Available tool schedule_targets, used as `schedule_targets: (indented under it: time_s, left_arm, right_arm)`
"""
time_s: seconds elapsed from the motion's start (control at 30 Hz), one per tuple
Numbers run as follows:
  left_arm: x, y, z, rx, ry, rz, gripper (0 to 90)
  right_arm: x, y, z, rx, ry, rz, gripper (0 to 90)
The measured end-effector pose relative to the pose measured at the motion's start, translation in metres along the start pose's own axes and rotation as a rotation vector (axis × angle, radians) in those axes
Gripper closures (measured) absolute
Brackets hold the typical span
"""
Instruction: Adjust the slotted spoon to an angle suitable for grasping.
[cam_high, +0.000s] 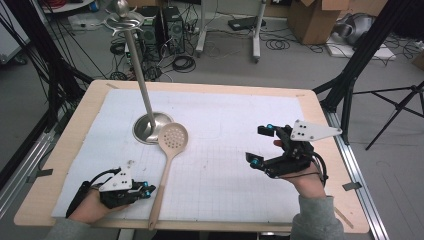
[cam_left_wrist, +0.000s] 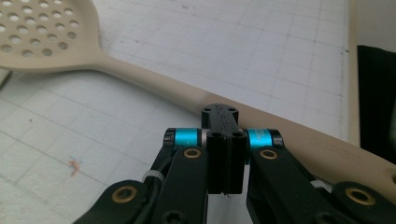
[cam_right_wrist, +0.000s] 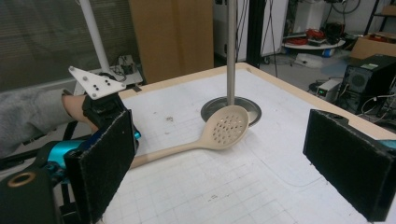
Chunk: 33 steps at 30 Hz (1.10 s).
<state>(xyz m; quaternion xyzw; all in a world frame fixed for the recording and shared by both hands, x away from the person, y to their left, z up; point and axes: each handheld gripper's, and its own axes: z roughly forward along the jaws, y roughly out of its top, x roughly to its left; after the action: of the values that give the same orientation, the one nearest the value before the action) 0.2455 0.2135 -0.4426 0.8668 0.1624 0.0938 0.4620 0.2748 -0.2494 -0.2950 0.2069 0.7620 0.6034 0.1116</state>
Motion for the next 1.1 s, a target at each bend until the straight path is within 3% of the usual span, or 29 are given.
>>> schedule_targets:
  time_s: [0.17, 0.27, 0.3, 0.43, 0.6, 0.8, 1.1]
  left_arm:
    - [-0.002, -0.006, 0.003, 0.037, -0.028, -0.001, 89.8]
    - [-0.003, -0.005, 0.002, 0.026, -0.043, -0.002, 89.8]
    - [-0.004, -0.005, 0.003, 0.033, -0.064, 0.003, 89.8]
    - [-0.005, -0.004, 0.006, 0.051, -0.076, -0.001, 89.8]
    - [-0.006, -0.003, 0.007, 0.049, -0.072, -0.003, 89.8]
    - [-0.010, 0.005, 0.019, 0.043, -0.057, -0.028, 89.8]
    - [-0.022, 0.023, 0.045, 0.049, -0.043, 0.005, 89.8]
  right_arm:
    - [0.000, 0.001, 0.003, -0.002, 0.007, 0.002, 8.2]
    - [-0.001, 0.001, 0.003, -0.004, 0.007, -0.007, 8.2]
    - [-0.001, 0.001, 0.004, -0.003, 0.007, -0.007, 8.2]
    - [-0.001, 0.001, 0.004, 0.001, 0.007, -0.002, 8.2]
    - [-0.001, 0.001, 0.005, 0.002, 0.003, -0.002, 8.2]
    - [0.000, 0.001, 0.004, 0.008, 0.000, -0.006, 8.2]
    - [-0.001, -0.001, -0.004, 0.001, -0.027, 0.005, 8.1]
